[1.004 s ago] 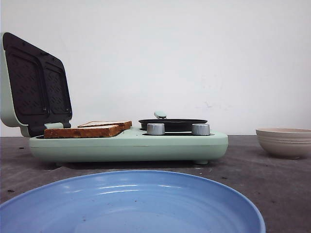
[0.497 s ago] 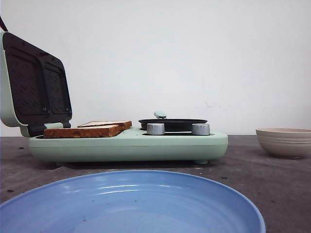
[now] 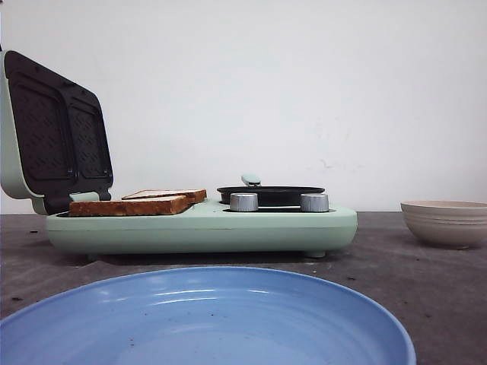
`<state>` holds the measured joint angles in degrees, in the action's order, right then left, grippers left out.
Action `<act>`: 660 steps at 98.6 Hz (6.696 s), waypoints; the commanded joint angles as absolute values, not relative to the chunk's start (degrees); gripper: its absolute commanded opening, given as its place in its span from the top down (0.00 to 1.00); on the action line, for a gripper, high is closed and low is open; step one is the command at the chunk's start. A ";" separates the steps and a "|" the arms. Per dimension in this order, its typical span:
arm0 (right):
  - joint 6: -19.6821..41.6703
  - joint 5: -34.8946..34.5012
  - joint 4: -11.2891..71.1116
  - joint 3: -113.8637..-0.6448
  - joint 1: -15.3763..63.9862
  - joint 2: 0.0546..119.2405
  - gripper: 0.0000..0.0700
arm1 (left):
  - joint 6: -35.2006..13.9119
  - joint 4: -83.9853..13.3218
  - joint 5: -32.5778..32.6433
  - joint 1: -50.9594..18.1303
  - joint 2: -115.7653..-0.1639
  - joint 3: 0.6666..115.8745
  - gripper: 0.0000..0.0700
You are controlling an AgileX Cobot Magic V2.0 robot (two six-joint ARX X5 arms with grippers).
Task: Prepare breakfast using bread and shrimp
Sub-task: 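Move the left gripper to the sandwich maker lid handle and grasp, then swing the lid down over the bread with the left gripper, then release the lid handle and raise the left gripper away, then lower the right gripper to the cream shrimp bowl rim and grasp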
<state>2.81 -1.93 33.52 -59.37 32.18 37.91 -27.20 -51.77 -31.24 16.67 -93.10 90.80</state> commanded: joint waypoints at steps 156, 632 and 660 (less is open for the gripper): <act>5.37 -3.22 32.18 -59.86 32.47 39.44 1.00 | -27.77 -44.36 -33.47 9.52 -97.06 92.20 0.98; 25.32 -16.95 27.05 -61.30 -10.07 78.54 0.66 | -9.43 -59.16 -5.74 -32.27 -48.99 92.29 0.99; 23.59 -16.49 21.71 -61.30 -11.35 86.04 0.67 | -9.43 -59.16 -5.74 -32.27 -48.97 92.29 0.99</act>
